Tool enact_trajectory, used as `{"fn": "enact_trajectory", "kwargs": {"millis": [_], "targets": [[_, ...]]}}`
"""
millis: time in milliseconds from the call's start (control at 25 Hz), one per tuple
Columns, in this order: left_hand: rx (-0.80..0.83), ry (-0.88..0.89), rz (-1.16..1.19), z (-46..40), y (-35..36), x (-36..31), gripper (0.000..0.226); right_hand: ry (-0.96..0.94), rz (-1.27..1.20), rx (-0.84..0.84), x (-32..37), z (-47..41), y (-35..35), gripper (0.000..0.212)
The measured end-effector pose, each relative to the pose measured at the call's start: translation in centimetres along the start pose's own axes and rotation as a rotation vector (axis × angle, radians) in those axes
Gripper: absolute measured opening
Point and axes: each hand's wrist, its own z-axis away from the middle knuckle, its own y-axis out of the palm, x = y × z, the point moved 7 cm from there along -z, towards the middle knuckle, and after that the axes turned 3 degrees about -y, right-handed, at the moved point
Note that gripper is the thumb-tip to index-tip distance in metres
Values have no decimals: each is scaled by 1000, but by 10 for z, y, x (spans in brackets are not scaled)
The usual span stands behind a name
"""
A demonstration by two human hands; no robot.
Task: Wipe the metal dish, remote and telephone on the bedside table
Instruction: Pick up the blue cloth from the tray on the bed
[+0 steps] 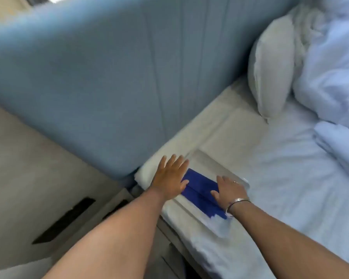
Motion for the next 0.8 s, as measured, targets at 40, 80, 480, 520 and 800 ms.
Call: {"fn": "enact_trajectory", "kwargs": {"millis": [40,80,480,520,800], "targets": [[85,46,13,-19,25,-17,61,21,-28,50,-17,-8,16,36],[143,88,32,-35,46,-30,53,34,-85,87,-29,-20,33,32],[274,155,-176,-98,120,-26,33,61,22,238,-34,-90,100,49],[267,171,-181,-95,119,-24,26,26,36,250,-31,-91,99,42],[139,-99,934,6,58,63,16,-149,-747,258,27,-45,41,12]]}}
